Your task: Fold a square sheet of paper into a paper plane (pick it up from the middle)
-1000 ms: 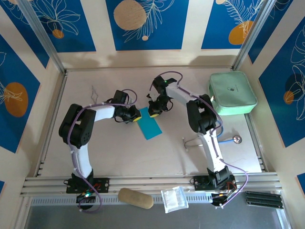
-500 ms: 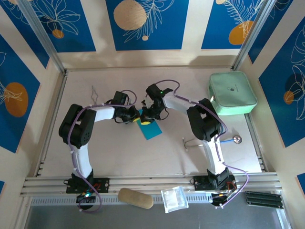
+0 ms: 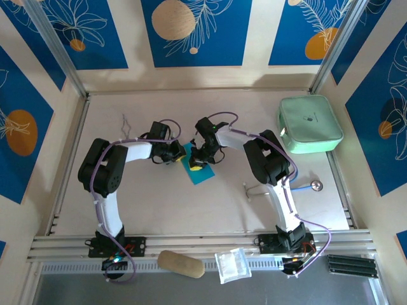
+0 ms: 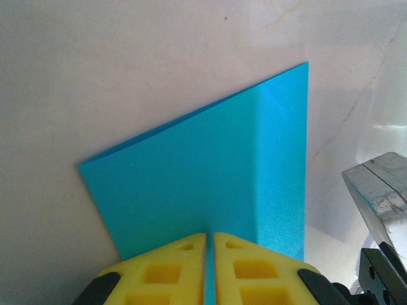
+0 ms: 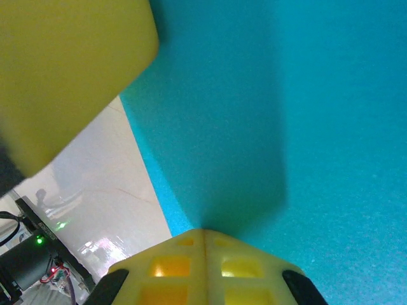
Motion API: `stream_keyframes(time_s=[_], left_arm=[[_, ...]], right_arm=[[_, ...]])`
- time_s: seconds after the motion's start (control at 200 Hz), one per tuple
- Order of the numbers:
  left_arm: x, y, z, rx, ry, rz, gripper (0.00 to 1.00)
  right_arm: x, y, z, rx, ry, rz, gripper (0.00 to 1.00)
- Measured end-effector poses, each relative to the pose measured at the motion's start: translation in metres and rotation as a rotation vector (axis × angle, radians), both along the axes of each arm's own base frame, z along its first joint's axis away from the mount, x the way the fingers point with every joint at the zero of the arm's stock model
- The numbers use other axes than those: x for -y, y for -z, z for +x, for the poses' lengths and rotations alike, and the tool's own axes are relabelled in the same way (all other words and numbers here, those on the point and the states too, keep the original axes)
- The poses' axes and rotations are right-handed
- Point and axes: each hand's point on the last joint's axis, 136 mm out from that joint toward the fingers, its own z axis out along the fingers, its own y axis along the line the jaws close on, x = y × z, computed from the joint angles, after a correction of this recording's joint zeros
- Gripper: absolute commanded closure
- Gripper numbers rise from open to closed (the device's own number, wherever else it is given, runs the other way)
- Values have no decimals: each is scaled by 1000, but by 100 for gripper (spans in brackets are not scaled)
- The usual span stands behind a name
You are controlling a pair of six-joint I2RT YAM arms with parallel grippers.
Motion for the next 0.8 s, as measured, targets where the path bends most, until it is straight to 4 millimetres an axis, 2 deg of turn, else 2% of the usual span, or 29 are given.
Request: stream_keyframes(time_s=[0.17,0.25,0.34,0.385,0.49,0.57,0.695,0.8], left_arm=[[7,-1,5,24,79,-3,87],[11,-5,8,47,126,1,84],[13,-12,12,76,159,3,80],[14,-17,15,94,165,4,74],[13,-34,16,129,151,-4,66],[9,-51,13,153,105,-5,62],[7,-73,5,183,28,-14,59],[16,-68,-10,159,-11,-6,61]], right_arm=[[-2,-2,0,-8,26,18,100],[5,-6,-2,-6,64,17,100],[18,-19,-4,18,119,12,93],[27,-30,-1,46,153,15,89],[54,-59,16,132,265,29,73],[76,-71,26,179,336,39,64],[105,-65,32,169,431,17,55],[112,-53,26,138,446,0,54]])
